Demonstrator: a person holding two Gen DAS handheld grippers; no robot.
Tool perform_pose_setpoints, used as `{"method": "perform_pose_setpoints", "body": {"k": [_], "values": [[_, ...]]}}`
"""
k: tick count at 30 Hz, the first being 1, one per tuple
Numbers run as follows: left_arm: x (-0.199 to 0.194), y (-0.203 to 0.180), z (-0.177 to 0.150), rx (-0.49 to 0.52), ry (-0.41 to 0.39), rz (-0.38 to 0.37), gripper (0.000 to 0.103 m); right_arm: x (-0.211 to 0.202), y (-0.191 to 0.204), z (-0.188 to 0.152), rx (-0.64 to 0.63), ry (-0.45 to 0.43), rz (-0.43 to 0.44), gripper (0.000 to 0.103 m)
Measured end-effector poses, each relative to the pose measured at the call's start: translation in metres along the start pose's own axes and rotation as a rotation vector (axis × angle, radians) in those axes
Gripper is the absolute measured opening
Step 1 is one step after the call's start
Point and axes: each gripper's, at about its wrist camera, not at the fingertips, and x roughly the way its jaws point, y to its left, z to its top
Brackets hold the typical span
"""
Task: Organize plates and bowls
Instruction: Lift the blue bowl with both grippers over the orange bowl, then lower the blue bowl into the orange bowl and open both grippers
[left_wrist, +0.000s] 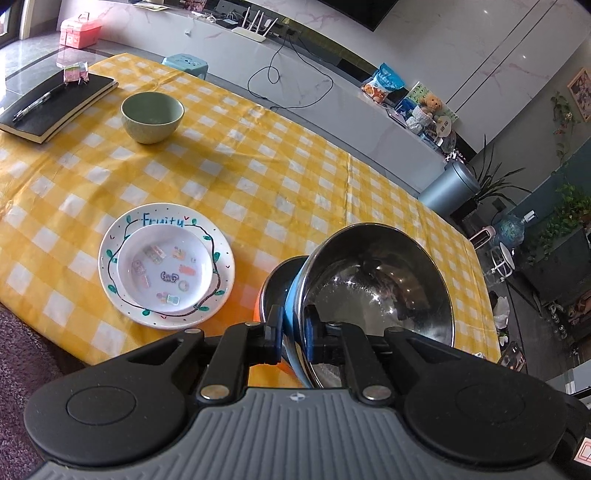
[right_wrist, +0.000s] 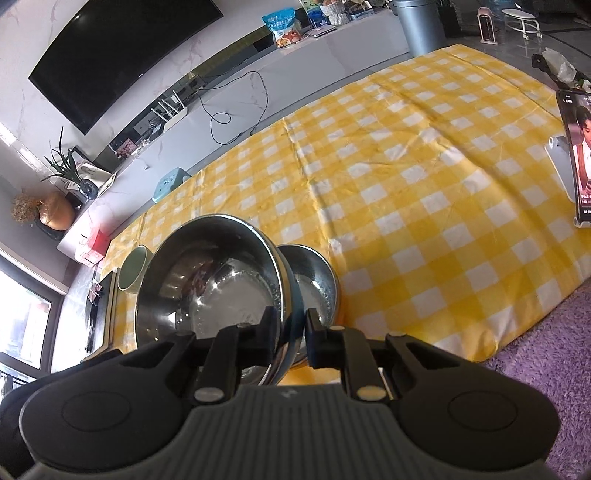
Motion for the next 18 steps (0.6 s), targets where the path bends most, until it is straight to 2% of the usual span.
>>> {"method": "perform_pose_setpoints", "body": {"k": [7,18], "values": [[0.004,0.004,0.001,-0.015,0.007,-0.008,0.012,0.003,0.003,-0.002,-0.02,-0.003,-0.016,0.014],[0.025,0.001,0.015,-0.019,0.037,0.007,0.012,0.021,0.002,0.014,0.008,0.003,-0.013,0.015]]}}
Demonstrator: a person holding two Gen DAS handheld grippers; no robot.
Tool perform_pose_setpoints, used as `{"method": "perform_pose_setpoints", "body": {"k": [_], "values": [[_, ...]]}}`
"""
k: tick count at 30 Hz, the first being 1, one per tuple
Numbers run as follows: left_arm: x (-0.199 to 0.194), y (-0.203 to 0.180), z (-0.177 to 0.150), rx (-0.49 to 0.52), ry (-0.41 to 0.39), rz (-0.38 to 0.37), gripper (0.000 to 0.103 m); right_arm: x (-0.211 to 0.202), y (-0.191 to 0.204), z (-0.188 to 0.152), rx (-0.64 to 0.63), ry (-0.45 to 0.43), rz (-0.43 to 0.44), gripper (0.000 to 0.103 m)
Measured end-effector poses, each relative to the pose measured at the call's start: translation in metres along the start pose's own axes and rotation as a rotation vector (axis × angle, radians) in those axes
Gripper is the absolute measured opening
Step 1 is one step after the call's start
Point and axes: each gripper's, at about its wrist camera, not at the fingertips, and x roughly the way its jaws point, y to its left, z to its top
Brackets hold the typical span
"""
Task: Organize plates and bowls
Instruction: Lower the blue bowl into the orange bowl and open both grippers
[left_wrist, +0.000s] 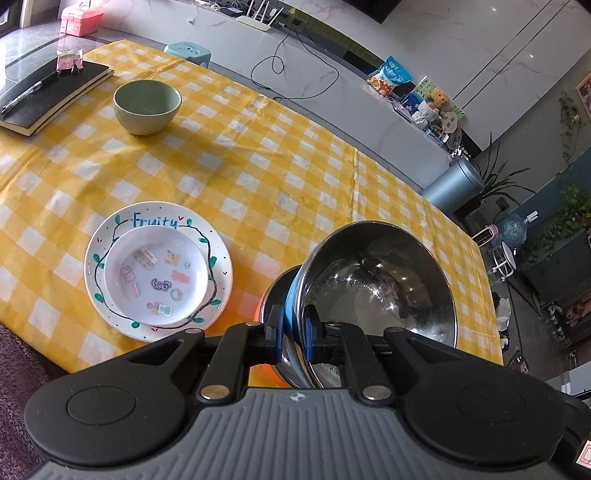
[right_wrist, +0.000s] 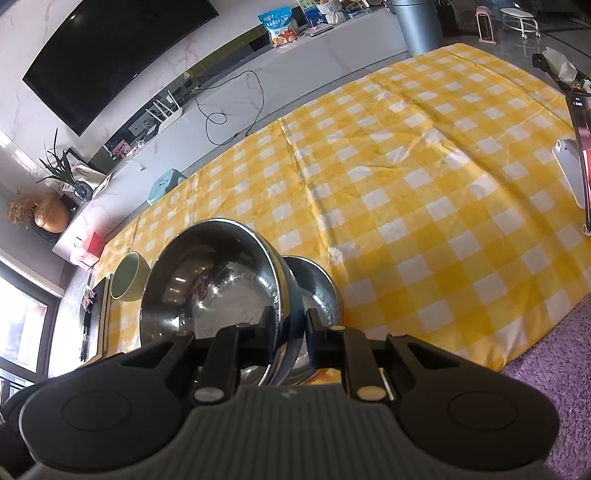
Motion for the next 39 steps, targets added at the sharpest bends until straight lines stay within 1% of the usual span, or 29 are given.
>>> {"method": "perform_pose_setpoints", "body": {"k": [8,15,20,24,28,30,33,34,36,39], "values": [[0.024,-0.004,-0.001,0.044,0.084,0.03,0.012,0.02,-0.009,0.005,0.027,0.04,-0.036,0.015],[0.033,-0.007,-0.001,0.112,0.105,0.077,0.013,0.037,-0.008,0.003,-0.009,0.072,-0.06,0.015],[0.034,-0.016,-0.002,0.193,0.097,0.111,0.017,0.042,-0.005,0.002,-0.033,0.07,-0.077,0.015],[0.036,-0.021,-0.003,0.243,0.095,0.126,0.016,0.041,-0.001,0.001,-0.076,0.04,-0.116,0.014],[0.036,-0.018,-0.003,0.246,0.095,0.121,0.015,0.042,-0.001,0.002,-0.085,0.037,-0.12,0.014],[0.037,-0.018,-0.003,0.255,0.091,0.119,0.014,0.043,-0.001,0.001,-0.089,0.036,-0.126,0.01],[0.036,-0.019,-0.004,0.265,0.083,0.121,0.014,0.044,-0.002,-0.001,-0.092,0.033,-0.129,0.01],[0.036,-0.019,-0.005,0.263,0.082,0.121,0.014,0.044,-0.001,-0.001,-0.099,0.029,-0.13,0.01],[0.036,-0.018,-0.004,0.256,0.082,0.114,0.014,0.046,-0.002,-0.001,-0.102,0.034,-0.133,0.016],[0.034,-0.016,-0.004,0.244,0.079,0.1,0.016,0.047,-0.006,-0.003,-0.076,0.043,-0.119,0.017]]}}
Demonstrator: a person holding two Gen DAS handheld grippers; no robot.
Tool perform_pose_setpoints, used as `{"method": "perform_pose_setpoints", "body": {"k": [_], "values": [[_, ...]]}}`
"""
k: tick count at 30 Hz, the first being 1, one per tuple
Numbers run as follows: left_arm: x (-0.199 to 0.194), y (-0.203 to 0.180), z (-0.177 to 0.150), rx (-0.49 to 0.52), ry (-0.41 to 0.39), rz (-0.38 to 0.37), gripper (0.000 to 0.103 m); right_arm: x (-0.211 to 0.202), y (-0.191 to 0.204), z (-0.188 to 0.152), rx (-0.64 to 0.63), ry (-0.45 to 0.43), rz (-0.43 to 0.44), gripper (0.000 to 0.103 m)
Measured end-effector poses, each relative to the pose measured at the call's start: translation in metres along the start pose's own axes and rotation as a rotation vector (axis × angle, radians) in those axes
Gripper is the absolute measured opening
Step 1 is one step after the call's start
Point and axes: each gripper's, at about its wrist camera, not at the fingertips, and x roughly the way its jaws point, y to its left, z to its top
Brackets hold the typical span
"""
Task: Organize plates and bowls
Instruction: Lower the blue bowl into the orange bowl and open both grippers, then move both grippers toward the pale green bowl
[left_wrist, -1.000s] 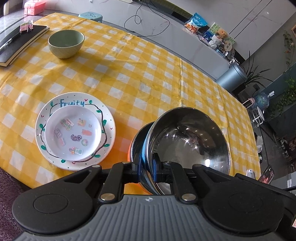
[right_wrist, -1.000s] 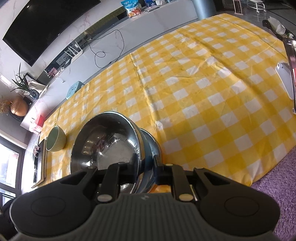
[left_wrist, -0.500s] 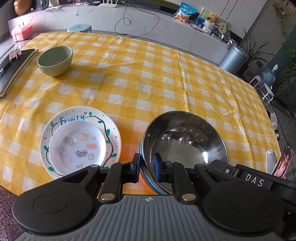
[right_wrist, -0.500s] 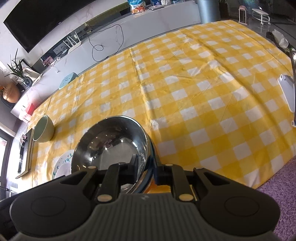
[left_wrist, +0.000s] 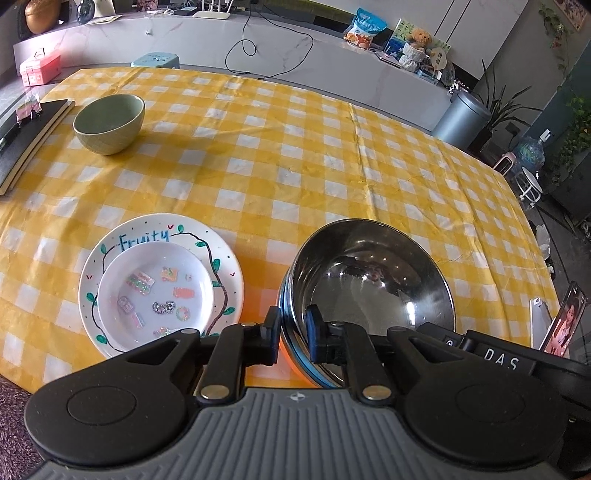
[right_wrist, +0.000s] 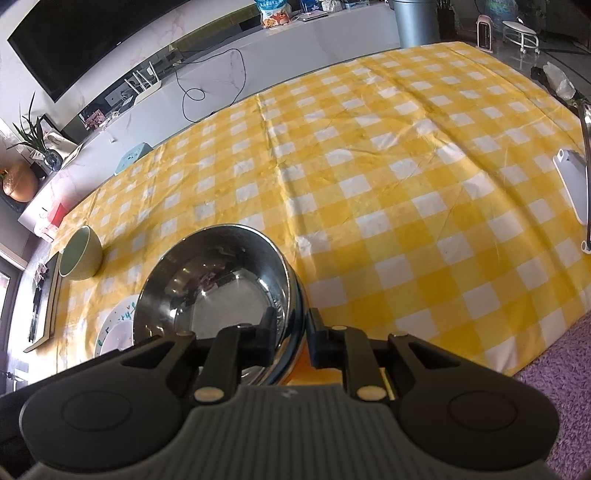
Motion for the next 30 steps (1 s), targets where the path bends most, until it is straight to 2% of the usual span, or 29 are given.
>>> {"method": "perform_pose_setpoints", "body": {"k": [2,5,7,9,13,16,18,21,25,30], "values": [[-0.002,0.001,0.0,-0.005,-0.002,-0.005,0.018,-0.001,0.0,-0.001,-0.001,-0.006,0.004,0.018],[-0.006,0.001,-0.001,0.004,-0.014,-0.009,0.024,-0.006,0.003,-0.001,-0.015,-0.025,0.003,0.034],[-0.01,0.001,-0.001,0.014,-0.025,-0.016,0.027,-0.009,0.005,-0.001,-0.021,-0.035,0.004,0.035],[-0.015,-0.001,-0.002,0.033,-0.047,-0.022,0.032,-0.012,0.006,-0.002,-0.025,-0.044,0.007,0.041],[-0.023,0.0,-0.003,0.068,-0.084,-0.012,0.035,-0.021,0.012,-0.002,-0.045,-0.077,0.015,0.049],[-0.029,0.004,-0.002,0.082,-0.108,0.007,0.038,-0.027,0.018,-0.003,-0.073,-0.11,0.011,0.059],[-0.033,0.008,-0.001,0.085,-0.122,0.027,0.041,-0.03,0.023,-0.004,-0.093,-0.129,0.011,0.072],[-0.041,0.018,0.002,0.073,-0.149,0.054,0.046,-0.032,0.029,-0.007,-0.112,-0.151,0.019,0.077],[-0.05,0.034,0.007,0.044,-0.19,0.101,0.046,-0.034,0.039,-0.012,-0.133,-0.194,0.025,0.078],[-0.054,0.055,0.014,0.011,-0.203,0.109,0.046,-0.037,0.051,-0.013,-0.135,-0.24,0.033,0.078]]}}
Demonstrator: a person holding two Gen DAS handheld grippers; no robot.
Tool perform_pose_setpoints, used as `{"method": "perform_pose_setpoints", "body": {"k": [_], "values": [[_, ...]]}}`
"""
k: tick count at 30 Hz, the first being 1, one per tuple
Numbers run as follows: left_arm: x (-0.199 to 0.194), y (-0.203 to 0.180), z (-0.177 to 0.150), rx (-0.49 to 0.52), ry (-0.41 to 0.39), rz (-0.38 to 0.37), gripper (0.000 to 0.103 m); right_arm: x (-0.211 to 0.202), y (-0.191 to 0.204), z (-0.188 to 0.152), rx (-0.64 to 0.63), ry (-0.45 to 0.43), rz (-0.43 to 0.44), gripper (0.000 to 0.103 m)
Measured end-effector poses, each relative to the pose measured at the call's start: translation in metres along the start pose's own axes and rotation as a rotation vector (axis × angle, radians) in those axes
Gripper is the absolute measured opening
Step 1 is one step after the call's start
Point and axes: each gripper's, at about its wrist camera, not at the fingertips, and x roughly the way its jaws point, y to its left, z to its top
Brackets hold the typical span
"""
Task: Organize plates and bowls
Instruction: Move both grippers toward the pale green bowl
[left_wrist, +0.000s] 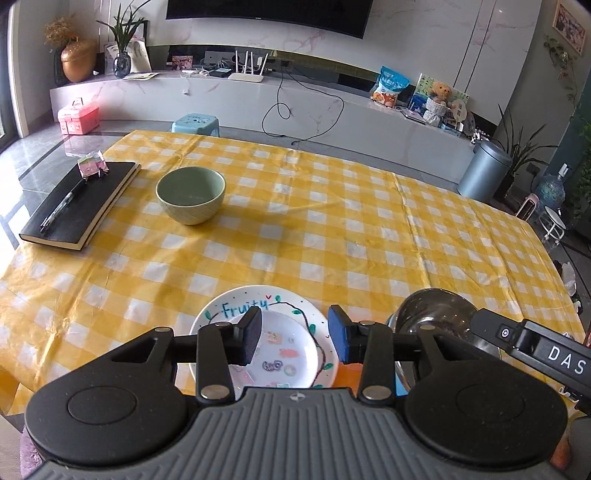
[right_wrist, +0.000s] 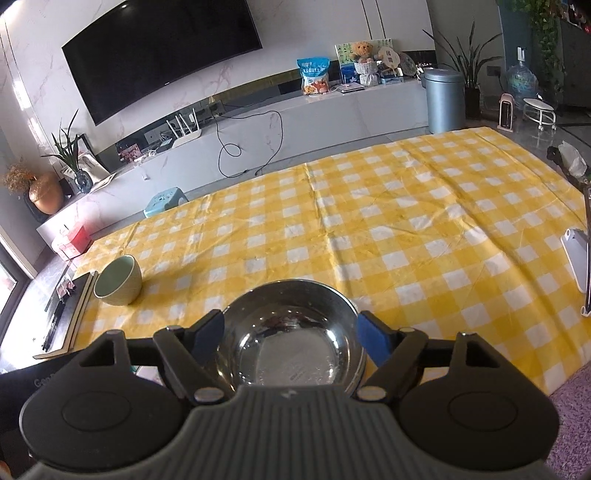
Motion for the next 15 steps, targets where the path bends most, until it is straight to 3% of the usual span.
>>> {"method": "perform_pose_setpoints", "body": {"k": [7,15], "values": [[0.005,0.028,0.011,-0.034,0.027,0.011,0.049,0.016,0.029,0.011,-0.005,0.057,0.062,0.078],[0.009,0.072,0.041,-0.1,0.006,0.059,0.055,0.047,0.079,0.026,-0.074,0.103,0.11,0.079]]}}
